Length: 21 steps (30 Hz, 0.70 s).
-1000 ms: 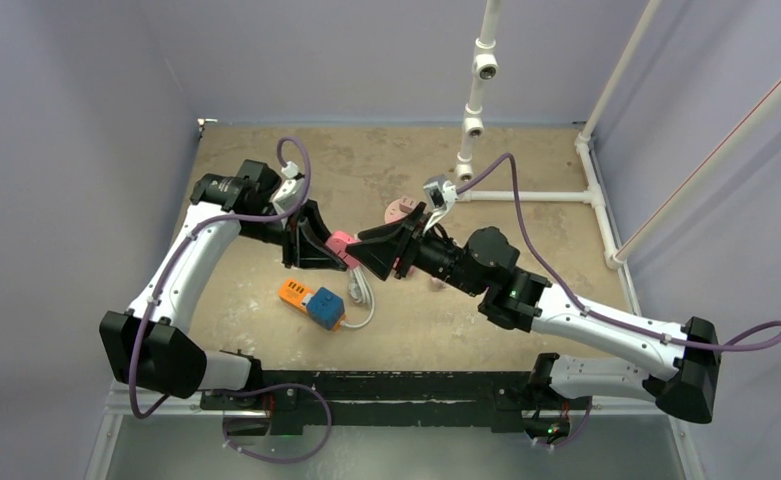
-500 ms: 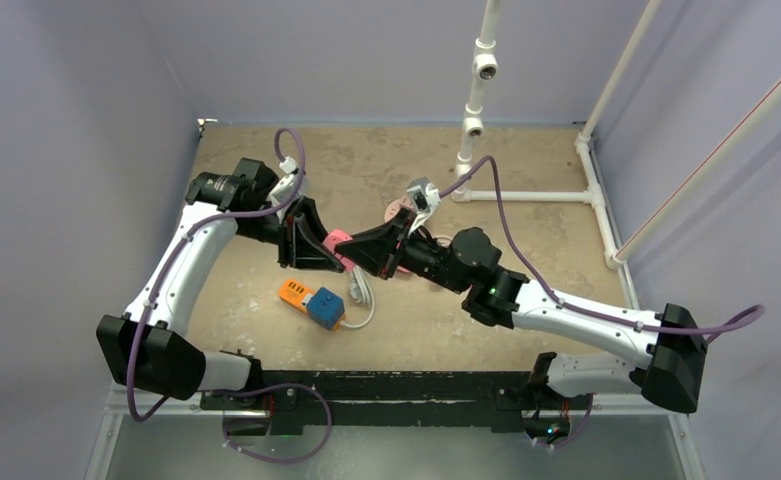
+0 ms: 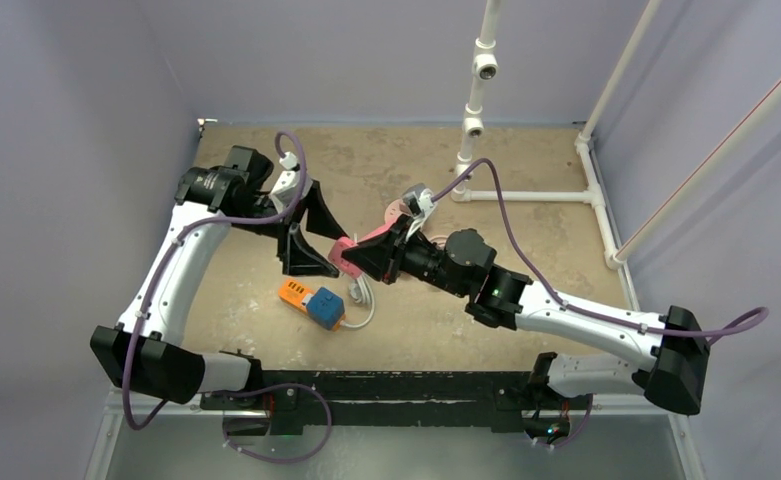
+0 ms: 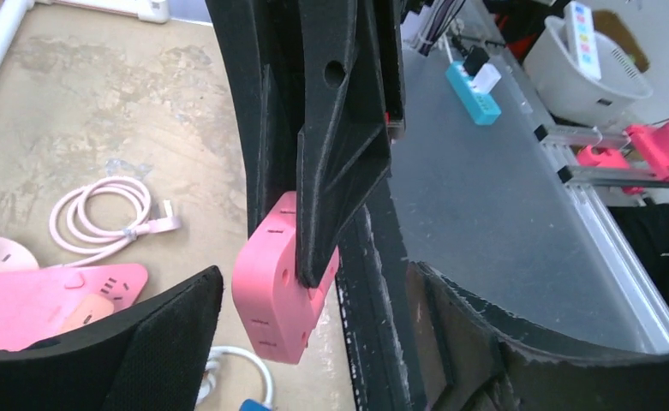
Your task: Insert the plug
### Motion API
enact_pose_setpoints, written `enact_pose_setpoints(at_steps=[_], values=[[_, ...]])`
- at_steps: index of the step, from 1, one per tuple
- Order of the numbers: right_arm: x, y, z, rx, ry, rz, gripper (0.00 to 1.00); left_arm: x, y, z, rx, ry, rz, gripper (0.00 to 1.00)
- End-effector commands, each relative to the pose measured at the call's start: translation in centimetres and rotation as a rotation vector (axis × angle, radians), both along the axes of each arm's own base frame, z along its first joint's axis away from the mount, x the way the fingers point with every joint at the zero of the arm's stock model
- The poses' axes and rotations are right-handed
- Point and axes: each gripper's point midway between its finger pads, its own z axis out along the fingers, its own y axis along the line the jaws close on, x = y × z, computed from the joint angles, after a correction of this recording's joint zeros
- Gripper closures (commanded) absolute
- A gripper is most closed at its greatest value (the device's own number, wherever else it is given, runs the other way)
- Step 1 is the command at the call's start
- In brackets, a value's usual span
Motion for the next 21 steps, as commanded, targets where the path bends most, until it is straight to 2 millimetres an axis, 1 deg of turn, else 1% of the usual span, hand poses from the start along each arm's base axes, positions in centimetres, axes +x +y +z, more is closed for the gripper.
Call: enact_pose_setpoints(at_steps=[1,2,3,4,5,7,9,10,11,12,14,16,18,21], values=[[0.2,-1.1,3.0,0.026,-0.068,-0.033,1.0,0.5,0.2,0.3,0.036,-0.077,0.016,0.31],[0.2,-1.1,3.1,0.024,-0.07,-0.032,1.0,0.6,0.2,0.1,0.041,-0.073,0.016,0.38],[0.2,-1.0,3.2,0.023,-0.073,-0.033,1.0,0.7,0.2,-0.2,0.046,-0.071,0.015,0.47],[0.2,-1.0,3.2,0.019,-0.076,-0.032,1.0,0.8,0.2,-0.4,0.053,-0.076,0.013,0.53],[0.2,-0.9,3.3,0.018,-0.079,-0.031,1.0,0.8,0.3,-0.7,0.061,-0.08,0.012,0.63],[0.2,-0.8,3.4,0.015,-0.087,-0.024,1.0,1.1,0.4,-1.2,0.076,-0.089,0.014,0.72],[0.1,-0.6,3.4,0.011,-0.093,-0.019,1.0,1.2,0.2,-1.2,0.068,-0.082,0.011,0.79],[0.2,-0.5,3.3,0.007,-0.093,-0.018,1.0,1.3,0.2,-1.2,0.065,-0.077,0.009,0.84],[0.2,-0.5,3.4,0.006,-0.094,-0.018,1.0,1.4,0.1,-1.2,0.059,-0.076,0.007,0.92],[0.2,-0.5,3.5,0.01,-0.094,-0.019,0.95,1.5,0.1,-1.3,0.06,-0.074,0.007,1.0],[-0.1,-0.9,3.9,0.027,-0.097,-0.018,0.7,1.7,0.1,-1.5,0.062,-0.07,0.005,1.0],[-0.5,-1.6,4.5,0.065,-0.102,-0.017,0.59,1.8,-0.1,-1.3,0.043,-0.06,0.001,1.0],[-0.9,-2.3,4.8,0.104,-0.105,-0.016,0.54,1.9,-0.4,-0.7,0.004,-0.038,-0.005,1.0],[-1.6,-2.6,4.8,0.146,-0.1,0.004,0.53,2.3,-0.7,0.4,-0.062,-0.003,-0.012,1.0]])
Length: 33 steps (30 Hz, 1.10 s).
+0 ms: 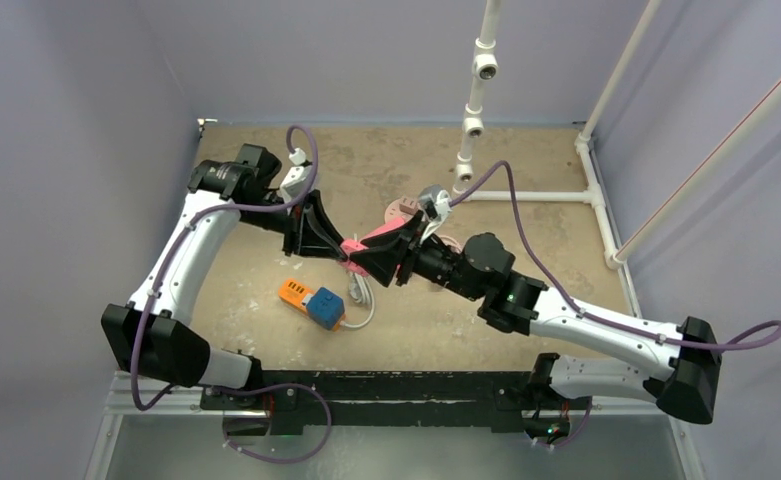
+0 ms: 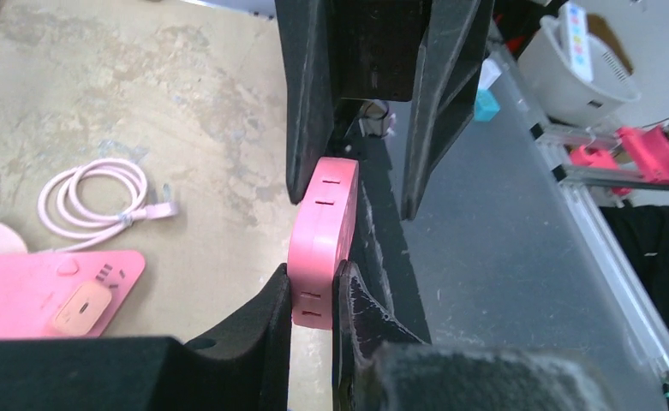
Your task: Insert the plug
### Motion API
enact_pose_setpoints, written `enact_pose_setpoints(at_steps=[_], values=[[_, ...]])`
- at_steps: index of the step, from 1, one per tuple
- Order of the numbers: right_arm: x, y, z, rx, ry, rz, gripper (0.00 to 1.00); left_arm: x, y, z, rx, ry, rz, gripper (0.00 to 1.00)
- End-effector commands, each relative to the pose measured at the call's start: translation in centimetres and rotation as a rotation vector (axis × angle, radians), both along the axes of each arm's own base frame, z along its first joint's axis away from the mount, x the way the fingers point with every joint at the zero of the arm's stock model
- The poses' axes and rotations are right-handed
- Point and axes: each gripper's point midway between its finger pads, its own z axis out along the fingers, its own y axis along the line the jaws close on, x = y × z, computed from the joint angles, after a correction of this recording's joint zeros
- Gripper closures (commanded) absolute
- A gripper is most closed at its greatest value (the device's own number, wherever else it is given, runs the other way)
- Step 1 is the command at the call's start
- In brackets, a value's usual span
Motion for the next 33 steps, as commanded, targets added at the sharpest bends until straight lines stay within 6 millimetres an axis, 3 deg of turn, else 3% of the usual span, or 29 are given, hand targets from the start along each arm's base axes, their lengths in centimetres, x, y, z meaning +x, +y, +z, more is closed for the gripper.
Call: enact_pose_setpoints(at_steps=[1,6,11,17,23,26,33], values=[[-1.0,-1.2,3.8,0.164,-0.036,0.017,0.53,0.7,-0.7,2.7,-0.145,-0.003,-0.02,1.0],[-1.5,-0.8,3.0,0.182,-0.033,0.05,0.53,1.3,-0.7,4.2,-0.197,0.013,-0.011,1.0],[-1.7,-0.2,2.8,0.187,-0.046,0.075,0.54,1.0,-0.6,4.4,-0.196,0.015,-0.011,1.0],[-0.8,0.4,0.4,0.124,-0.014,0.037,0.52,0.8,-0.6,5.0,-0.201,-0.008,-0.014,1.0],[-1.0,-0.3,1.5,0.159,-0.026,0.026,0.52,0.5,-0.5,5.2,-0.202,-0.013,-0.014,1.0],[-0.8,0.0,0.8,0.145,-0.017,0.024,0.53,0.4,-0.5,5.4,-0.205,-0.021,-0.015,1.0],[-1.1,0.7,-0.2,0.133,-0.011,0.056,0.66,0.3,-0.5,5.7,-0.207,-0.031,-0.017,1.0]])
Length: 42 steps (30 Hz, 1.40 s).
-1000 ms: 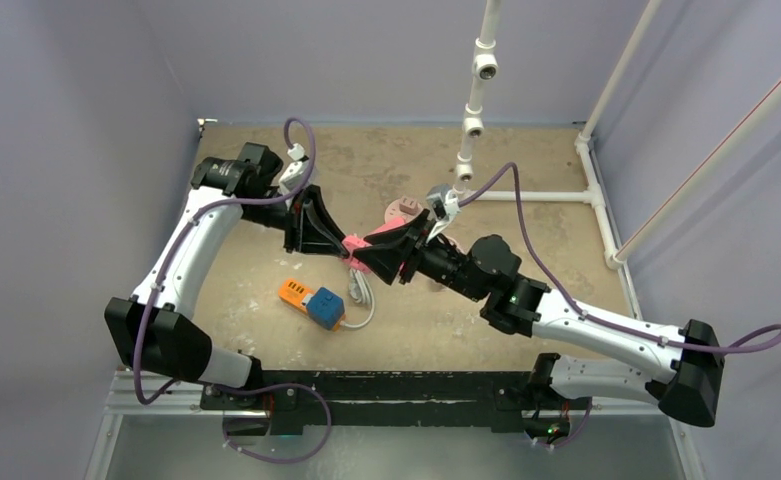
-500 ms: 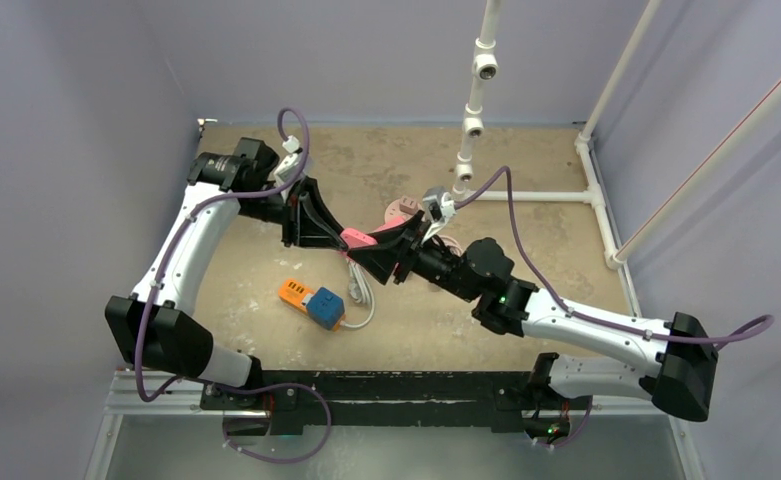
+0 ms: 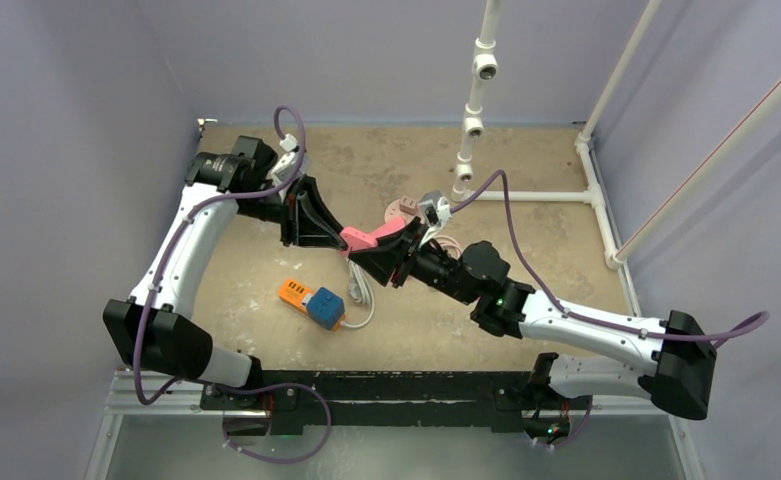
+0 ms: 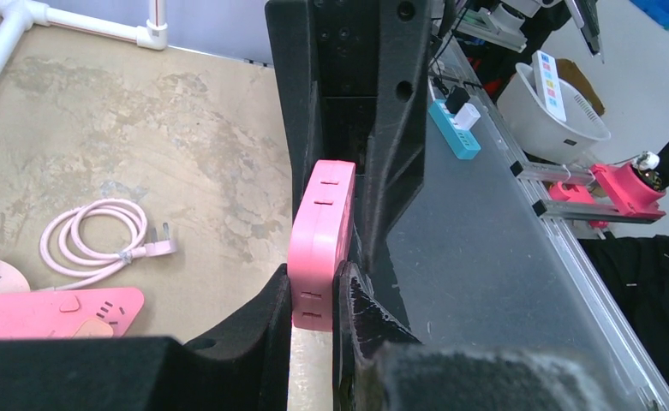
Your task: Insert the plug
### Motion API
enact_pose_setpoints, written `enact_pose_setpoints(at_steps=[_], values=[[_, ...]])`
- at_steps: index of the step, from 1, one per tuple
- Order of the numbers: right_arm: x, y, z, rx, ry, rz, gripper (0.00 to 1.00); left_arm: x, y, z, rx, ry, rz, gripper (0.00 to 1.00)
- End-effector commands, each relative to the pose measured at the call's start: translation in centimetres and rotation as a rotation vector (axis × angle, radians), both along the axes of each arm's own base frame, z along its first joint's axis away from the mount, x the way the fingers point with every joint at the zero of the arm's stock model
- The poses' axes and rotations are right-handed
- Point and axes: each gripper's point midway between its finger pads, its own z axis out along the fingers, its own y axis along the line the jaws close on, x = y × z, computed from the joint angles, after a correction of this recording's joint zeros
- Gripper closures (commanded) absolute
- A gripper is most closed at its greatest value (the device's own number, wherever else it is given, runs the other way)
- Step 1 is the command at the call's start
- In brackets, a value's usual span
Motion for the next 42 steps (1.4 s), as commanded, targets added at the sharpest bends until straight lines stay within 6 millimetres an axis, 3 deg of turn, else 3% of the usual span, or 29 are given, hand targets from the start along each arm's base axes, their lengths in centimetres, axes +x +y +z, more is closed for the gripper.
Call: enact_pose_setpoints(at_steps=[1,6,10,14,18,27,31,32,34,35,38,42], values=[[-0.9,0.5,0.0,0.019,-0.004,0.047,0.68,-0.5,0.0,2.9,-0.088,-0.085,-0.01,1.0],[-0.8,0.6,-0.8,0.001,0.013,0.045,0.72,-0.5,0.0,2.8,-0.088,-0.086,-0.011,1.0],[-1.2,0.4,-0.3,0.027,0.007,0.056,0.77,-0.5,0.0,2.7,-0.089,-0.088,-0.01,1.0],[-1.8,1.0,-0.4,0.023,0.0,0.094,0.64,-0.3,-0.1,2.7,-0.091,-0.1,-0.01,1.0],[-2.3,1.3,-0.3,0.032,-0.001,0.11,0.64,-0.2,-0.1,2.4,-0.089,-0.097,-0.009,1.0],[-2.5,1.1,0.5,0.068,-0.002,0.111,0.87,-0.1,-0.1,2.1,-0.088,-0.097,-0.009,1.0],[-2.6,1.2,1.1,0.093,0.0,0.1,1.0,0.2,0.0,0.7,-0.051,-0.1,-0.003,1.0],[-2.5,1.1,1.3,0.101,0.007,0.088,1.0,0.4,0.1,0.0,-0.024,-0.105,0.002,0.92],[-1.8,0.7,0.9,0.096,0.027,0.042,1.0,0.9,0.5,-1.8,0.047,-0.112,0.016,0.51],[-1.3,0.4,0.4,0.081,0.044,0.007,1.0,1.3,0.9,-2.7,0.077,-0.121,0.03,0.42],[-0.1,-0.7,-1.0,0.022,0.072,-0.081,1.0,2.2,2.8,-5.0,0.183,-0.225,0.074,0.25],[-0.3,-1.9,-2.0,-0.005,0.095,-0.103,1.0,2.6,5.4,-9.0,0.386,-0.414,0.042,0.19]])
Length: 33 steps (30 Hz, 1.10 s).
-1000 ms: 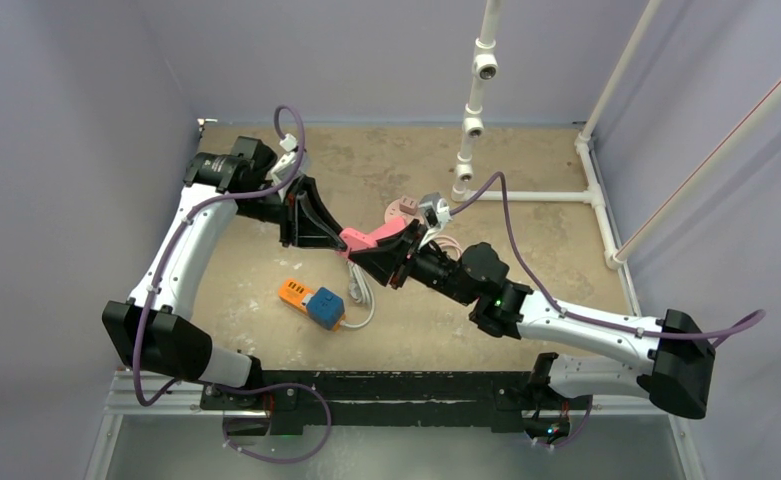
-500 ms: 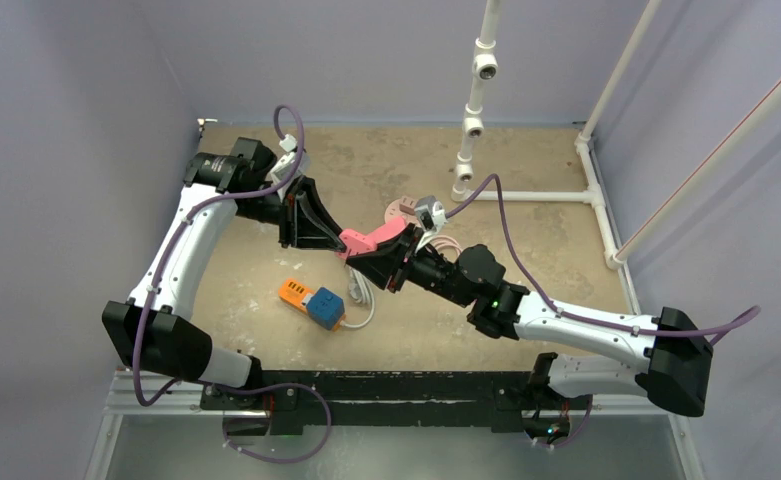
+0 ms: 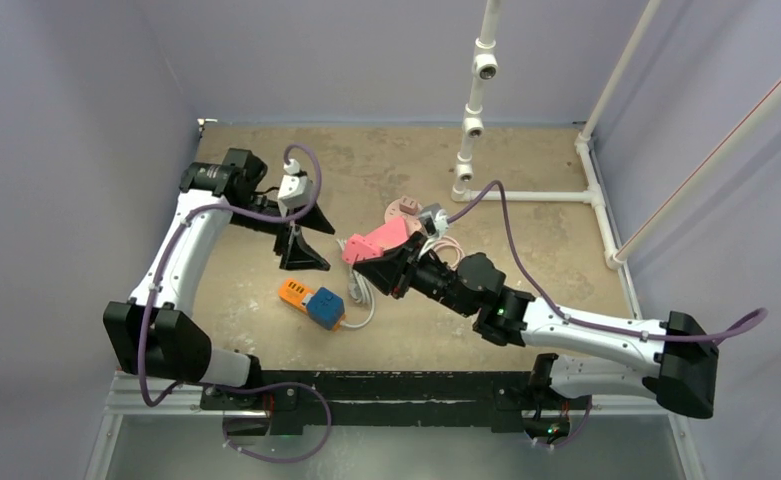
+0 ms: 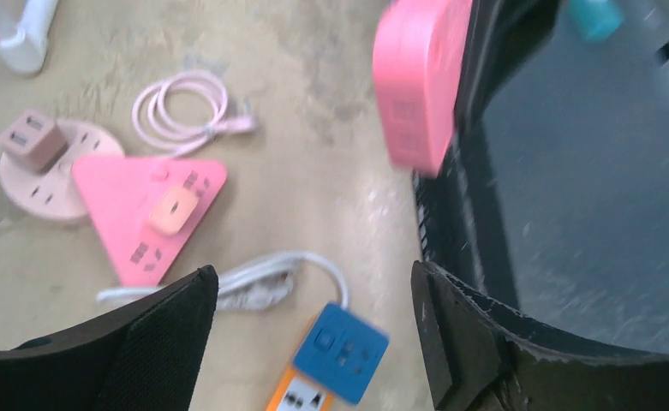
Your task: Insert the plug
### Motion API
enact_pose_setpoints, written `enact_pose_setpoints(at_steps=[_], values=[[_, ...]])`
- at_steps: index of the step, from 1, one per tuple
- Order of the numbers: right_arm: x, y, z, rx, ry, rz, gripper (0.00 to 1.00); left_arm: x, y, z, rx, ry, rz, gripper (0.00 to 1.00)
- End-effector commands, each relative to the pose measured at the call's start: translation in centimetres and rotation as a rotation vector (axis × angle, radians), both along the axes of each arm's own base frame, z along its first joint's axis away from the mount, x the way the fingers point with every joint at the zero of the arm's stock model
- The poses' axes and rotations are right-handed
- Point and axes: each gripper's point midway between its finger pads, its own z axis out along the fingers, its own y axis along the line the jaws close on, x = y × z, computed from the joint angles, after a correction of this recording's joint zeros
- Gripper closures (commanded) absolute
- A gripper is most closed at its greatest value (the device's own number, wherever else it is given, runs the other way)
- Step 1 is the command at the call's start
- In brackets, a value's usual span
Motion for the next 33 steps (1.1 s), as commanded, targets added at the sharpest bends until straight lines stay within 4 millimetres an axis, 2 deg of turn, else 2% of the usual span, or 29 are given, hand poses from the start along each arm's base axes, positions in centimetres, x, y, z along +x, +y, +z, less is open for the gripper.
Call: enact_pose_setpoints(at_steps=[1,6,7,8,9,11,14,21,26,31,33], values=[[0.4,-2.1,0.6,0.021,0.022,-0.075,1.0,0.6,3.4,-4.6,0.26,-0.297,-0.055,0.18],[0.8,-3.1,-0.9,0.001,0.077,-0.122,1.0,-0.9,6.2,-9.4,0.435,-0.365,-0.158,0.15],[0.9,-3.2,-1.1,-0.004,0.087,-0.13,1.0,-1.3,6.7,-10.3,0.458,-0.375,-0.187,0.13],[0.9,-3.2,-1.3,-0.011,0.095,-0.136,1.0,-1.8,7.2,-11.3,0.483,-0.386,-0.219,0.05],[1.0,-3.2,-1.5,-0.016,0.1,-0.138,1.0,-2.1,7.5,-12.1,0.494,-0.4,-0.252,0.02],[1.0,-3.3,-1.4,-0.016,0.101,-0.143,1.0,-2.7,7.7,-13.3,0.494,-0.425,-0.303,0.01],[1.2,-3.3,-1.1,-0.016,0.1,-0.152,1.0,-2.4,7.2,-14.3,0.469,-0.472,-0.345,0.01],[1.6,-3.5,-0.9,-0.015,0.105,-0.171,1.0,-1.1,4.6,-16.6,0.488,-0.541,-0.406,0.01],[1.7,-3.9,-1.2,-0.007,0.119,-0.182,1.0,-2.1,3.3,-18.3,0.509,-0.518,-0.472,0.01],[1.8,-4.6,-0.9,0.005,0.122,-0.199,1.0,-2.6,3.2,-19.5,0.54,-0.513,-0.515,0.02],[1.9,-4.8,-0.8,0.009,0.124,-0.204,1.0,-2.8,3.4,-19.8,0.55,-0.505,-0.524,0.07]])
